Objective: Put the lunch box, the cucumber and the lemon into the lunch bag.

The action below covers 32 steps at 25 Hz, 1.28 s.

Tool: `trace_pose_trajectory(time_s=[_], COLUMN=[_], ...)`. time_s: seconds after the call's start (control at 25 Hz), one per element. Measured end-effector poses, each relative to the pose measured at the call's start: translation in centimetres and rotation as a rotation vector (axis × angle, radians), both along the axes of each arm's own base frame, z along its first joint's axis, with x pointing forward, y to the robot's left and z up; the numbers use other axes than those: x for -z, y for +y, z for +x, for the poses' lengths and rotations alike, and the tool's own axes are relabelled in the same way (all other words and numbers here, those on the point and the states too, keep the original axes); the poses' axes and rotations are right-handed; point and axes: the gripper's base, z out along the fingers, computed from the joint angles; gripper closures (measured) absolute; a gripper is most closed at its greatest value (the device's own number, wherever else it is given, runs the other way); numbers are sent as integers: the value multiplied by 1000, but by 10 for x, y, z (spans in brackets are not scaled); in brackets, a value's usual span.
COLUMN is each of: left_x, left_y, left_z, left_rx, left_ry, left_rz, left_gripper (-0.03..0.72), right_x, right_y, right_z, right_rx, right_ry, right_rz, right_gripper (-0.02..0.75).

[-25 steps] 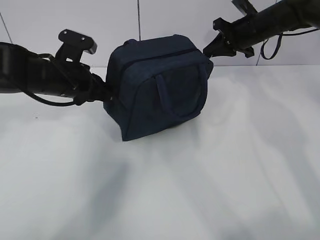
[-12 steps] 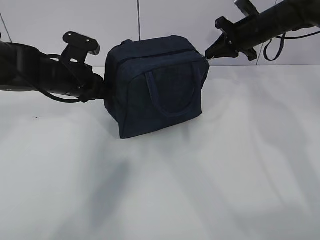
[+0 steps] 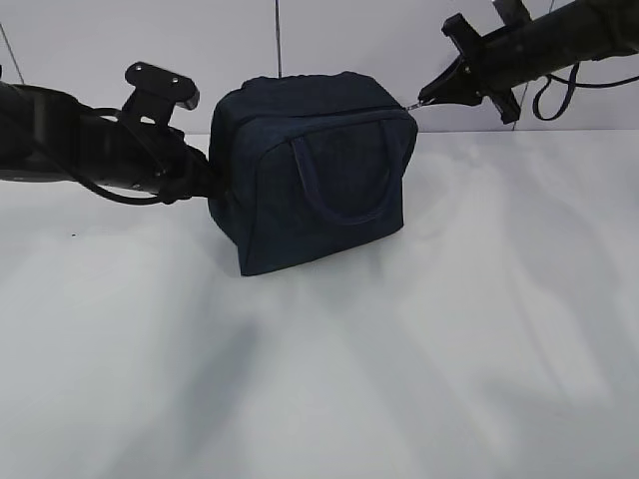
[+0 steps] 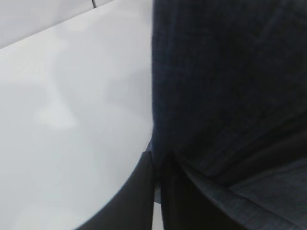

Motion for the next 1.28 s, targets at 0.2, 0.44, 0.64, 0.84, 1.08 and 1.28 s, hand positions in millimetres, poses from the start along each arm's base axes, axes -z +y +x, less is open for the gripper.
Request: trace_pose_trajectory(time_s=[0.2,0.44,0.64,0.84,1.08,1.28], left_x=[0,0,0,-1,-1,-1], left_y=[-1,-2,-1,-1,-1,-1], left_z=[0,0,0,0,0,0], left_rx=[6,14,14,15,16,17], left_ry=[0,0,0,0,0,0], left_rz=[-5,-13,-13,-16,-16,-17], left_gripper=[698,698,698,698,698,698], right_x=[-2,7,29,40,53,57], right_y=[0,1,3,5,6,6], right_z=[2,6,12,15,16,16], right_rx=[111,176,191,195,190,177], right_ry=[101,180,239,273,304,291], right_rz=[105,199,286,349,362,352], right_gripper=[737,738,737,737,737,738])
